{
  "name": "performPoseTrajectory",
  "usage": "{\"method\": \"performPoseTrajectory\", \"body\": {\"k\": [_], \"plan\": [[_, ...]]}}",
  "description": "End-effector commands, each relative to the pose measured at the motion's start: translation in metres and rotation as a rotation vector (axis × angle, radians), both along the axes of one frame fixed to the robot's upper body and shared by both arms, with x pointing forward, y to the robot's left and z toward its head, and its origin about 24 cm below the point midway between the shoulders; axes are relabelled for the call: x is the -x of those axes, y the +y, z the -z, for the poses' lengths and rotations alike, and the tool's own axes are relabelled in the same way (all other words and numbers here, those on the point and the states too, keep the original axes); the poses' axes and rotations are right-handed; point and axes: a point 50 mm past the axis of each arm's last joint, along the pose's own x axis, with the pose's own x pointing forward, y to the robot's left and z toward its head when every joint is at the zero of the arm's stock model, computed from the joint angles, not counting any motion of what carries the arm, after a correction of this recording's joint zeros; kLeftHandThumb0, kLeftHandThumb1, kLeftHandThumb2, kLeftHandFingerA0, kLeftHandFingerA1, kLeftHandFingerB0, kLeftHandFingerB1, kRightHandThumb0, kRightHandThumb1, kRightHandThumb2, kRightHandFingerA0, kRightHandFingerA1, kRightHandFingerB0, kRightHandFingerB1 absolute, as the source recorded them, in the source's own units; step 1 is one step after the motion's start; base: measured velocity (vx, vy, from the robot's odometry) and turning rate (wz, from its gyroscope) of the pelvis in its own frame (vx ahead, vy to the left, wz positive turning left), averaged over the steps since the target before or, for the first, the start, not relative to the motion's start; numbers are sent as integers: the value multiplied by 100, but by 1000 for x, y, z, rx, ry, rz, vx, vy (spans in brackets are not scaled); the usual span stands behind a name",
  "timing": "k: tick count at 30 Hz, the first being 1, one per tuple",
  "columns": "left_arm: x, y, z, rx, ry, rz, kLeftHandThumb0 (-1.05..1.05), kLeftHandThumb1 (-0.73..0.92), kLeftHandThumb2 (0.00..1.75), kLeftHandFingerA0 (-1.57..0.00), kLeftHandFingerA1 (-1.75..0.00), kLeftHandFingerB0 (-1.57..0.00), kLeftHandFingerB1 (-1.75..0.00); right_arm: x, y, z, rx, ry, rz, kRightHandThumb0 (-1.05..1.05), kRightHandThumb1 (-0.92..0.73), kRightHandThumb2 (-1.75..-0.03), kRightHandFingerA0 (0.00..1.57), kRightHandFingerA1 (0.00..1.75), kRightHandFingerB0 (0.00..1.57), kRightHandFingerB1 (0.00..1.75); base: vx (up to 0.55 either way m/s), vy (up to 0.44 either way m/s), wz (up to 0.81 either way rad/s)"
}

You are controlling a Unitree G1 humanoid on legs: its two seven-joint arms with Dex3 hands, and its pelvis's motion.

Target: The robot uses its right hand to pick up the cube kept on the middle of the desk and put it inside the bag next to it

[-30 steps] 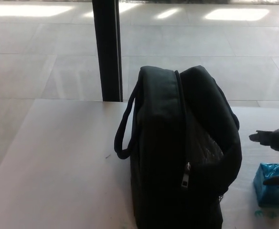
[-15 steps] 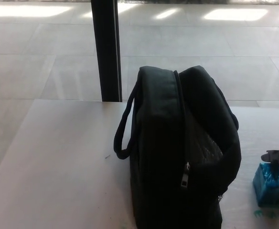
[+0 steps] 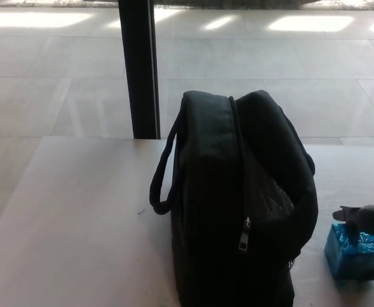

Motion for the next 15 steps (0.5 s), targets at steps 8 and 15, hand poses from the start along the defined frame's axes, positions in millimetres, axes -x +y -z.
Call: {"method": "performPoseTrajectory", "body": {"k": [8, 15], "plan": [[0, 4, -5, -31, -4, 6, -52, 54, 96, -39, -61, -23, -52, 36, -16, 47, 305, -184, -268, -32, -76, -67, 79, 161, 78, 80, 0, 0, 0], [0, 6, -4, -41, 5, -9, -49, 53, 95, -39, -61, -25, -52, 40, -29, 49, 326, -185, -286, -39, -77, -68, 78, 153, 71, 69, 0, 0, 0]]}}
